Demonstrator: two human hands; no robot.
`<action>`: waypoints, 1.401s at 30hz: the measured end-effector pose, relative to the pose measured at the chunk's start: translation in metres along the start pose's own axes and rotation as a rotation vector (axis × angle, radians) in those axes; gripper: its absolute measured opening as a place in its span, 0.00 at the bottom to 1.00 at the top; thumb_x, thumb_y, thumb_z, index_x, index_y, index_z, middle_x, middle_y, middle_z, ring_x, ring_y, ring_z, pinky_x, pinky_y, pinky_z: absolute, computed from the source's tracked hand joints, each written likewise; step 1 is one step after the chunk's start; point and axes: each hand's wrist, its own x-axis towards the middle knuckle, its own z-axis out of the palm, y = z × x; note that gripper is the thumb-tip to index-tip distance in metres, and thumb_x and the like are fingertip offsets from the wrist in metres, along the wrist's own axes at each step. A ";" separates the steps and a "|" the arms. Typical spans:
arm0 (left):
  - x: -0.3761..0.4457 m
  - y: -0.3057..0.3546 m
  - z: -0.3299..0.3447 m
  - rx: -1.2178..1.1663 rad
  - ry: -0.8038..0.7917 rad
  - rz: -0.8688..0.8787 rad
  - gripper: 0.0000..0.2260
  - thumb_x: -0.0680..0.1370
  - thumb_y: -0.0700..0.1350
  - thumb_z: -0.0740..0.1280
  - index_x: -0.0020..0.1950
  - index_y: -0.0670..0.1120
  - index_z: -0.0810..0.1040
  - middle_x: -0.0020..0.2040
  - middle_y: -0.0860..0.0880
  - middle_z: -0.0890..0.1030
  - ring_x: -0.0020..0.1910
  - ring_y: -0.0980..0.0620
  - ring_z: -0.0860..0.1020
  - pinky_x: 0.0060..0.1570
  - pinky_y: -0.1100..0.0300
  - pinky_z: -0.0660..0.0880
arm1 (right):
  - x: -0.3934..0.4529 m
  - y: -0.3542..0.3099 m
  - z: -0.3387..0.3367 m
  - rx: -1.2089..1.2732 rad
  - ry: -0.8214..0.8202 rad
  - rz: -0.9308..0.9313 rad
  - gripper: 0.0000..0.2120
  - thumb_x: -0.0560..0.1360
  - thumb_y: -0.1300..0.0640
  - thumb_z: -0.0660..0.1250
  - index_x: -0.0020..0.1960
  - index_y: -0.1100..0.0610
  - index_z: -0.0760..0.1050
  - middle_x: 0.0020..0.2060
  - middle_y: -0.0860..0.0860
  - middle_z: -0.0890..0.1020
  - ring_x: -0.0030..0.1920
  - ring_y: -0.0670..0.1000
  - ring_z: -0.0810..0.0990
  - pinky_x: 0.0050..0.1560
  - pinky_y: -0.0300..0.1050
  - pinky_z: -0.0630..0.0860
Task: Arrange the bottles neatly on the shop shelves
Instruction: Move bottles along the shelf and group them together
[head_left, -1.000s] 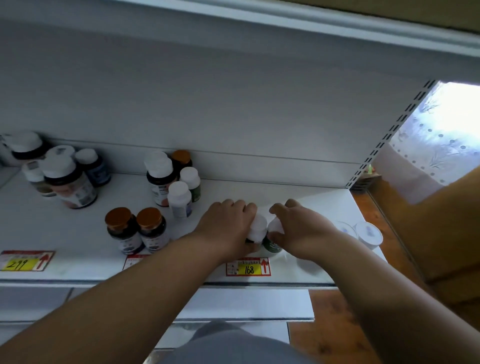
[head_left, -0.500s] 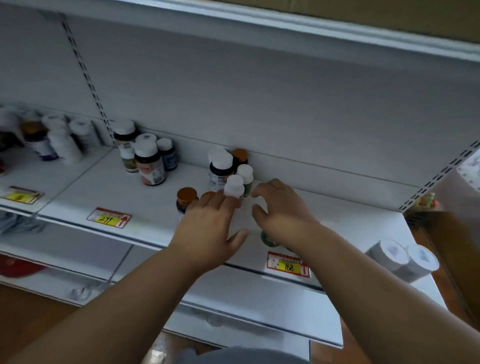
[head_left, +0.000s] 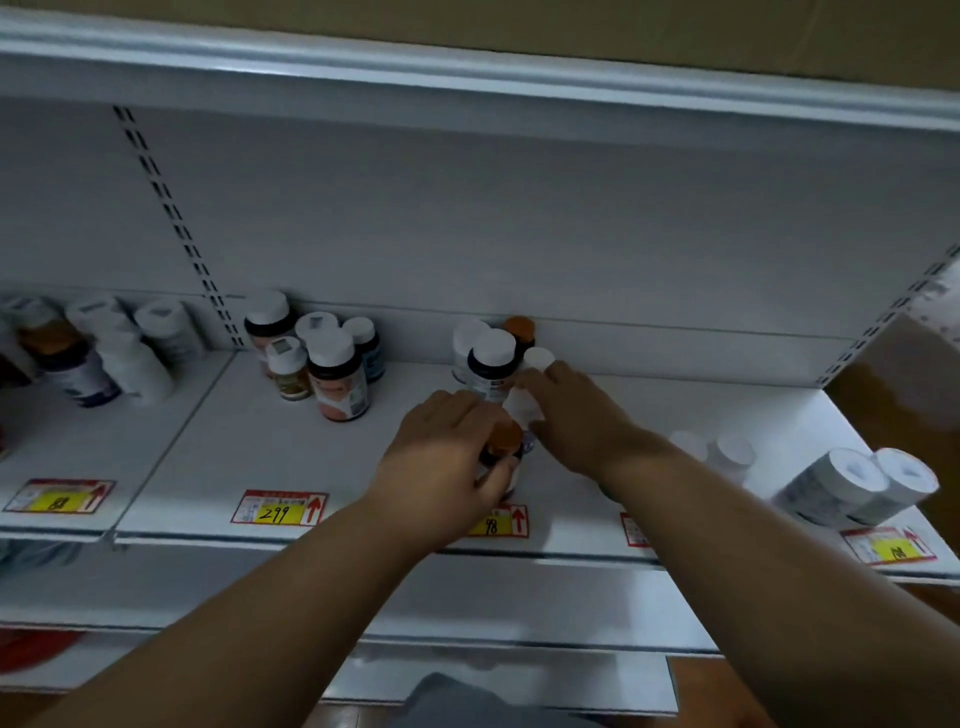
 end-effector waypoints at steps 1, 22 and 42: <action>0.000 -0.002 0.001 -0.008 0.010 0.008 0.07 0.74 0.51 0.66 0.48 0.50 0.79 0.44 0.50 0.76 0.44 0.49 0.72 0.43 0.56 0.67 | 0.001 -0.001 0.000 0.007 -0.003 0.002 0.29 0.75 0.55 0.67 0.73 0.50 0.60 0.69 0.56 0.67 0.66 0.61 0.69 0.63 0.58 0.71; -0.075 0.068 -0.033 -0.655 0.177 -0.558 0.24 0.71 0.66 0.63 0.61 0.55 0.73 0.55 0.58 0.78 0.52 0.60 0.77 0.50 0.66 0.73 | -0.077 -0.098 -0.049 1.089 0.194 -0.101 0.03 0.75 0.56 0.69 0.47 0.48 0.77 0.40 0.44 0.82 0.41 0.44 0.82 0.43 0.42 0.79; -0.393 -0.125 -0.250 -0.446 0.462 -1.006 0.20 0.71 0.65 0.67 0.57 0.55 0.75 0.50 0.54 0.81 0.48 0.53 0.80 0.49 0.46 0.78 | -0.073 -0.527 0.089 1.049 -0.391 -0.625 0.07 0.74 0.56 0.70 0.51 0.48 0.76 0.44 0.46 0.82 0.42 0.45 0.81 0.43 0.44 0.80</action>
